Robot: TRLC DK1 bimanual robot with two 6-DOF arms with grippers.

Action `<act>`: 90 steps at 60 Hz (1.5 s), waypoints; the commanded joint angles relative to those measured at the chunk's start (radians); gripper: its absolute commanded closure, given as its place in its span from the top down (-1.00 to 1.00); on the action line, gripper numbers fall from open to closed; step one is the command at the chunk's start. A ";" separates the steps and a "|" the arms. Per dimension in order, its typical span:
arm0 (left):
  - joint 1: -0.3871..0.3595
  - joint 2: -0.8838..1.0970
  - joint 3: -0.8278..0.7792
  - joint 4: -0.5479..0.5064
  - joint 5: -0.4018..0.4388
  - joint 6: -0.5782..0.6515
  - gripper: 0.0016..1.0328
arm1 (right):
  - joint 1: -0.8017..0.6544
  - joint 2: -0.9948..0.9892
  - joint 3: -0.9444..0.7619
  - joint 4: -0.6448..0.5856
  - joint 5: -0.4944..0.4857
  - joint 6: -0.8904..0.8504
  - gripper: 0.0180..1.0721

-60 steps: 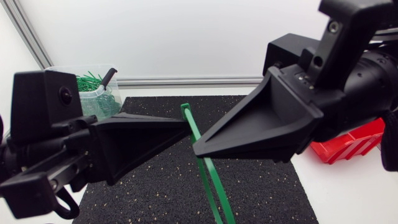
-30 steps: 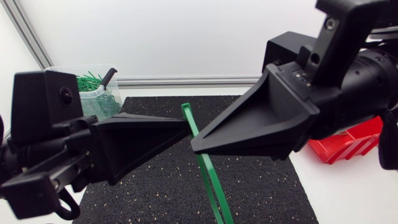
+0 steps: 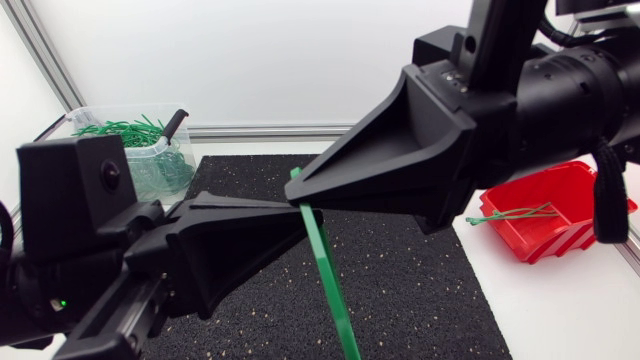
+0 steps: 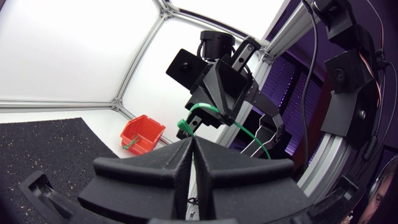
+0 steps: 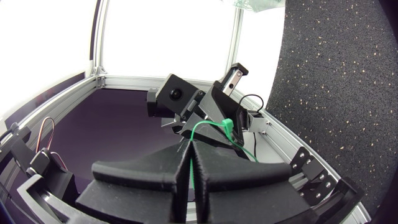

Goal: Take a green cable tie from the red box, thread the tail through the head to close it, then place it in the transparent bin on the left.

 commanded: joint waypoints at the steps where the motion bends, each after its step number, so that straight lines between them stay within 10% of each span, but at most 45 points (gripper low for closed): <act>1: -0.016 -0.035 -0.010 0.015 0.001 0.043 -0.92 | -0.012 0.024 0.001 0.007 0.024 0.046 -0.89; 90: -0.013 -0.038 -0.051 0.018 -0.050 0.207 -0.92 | -0.005 0.013 -0.042 -0.073 0.041 0.065 -0.89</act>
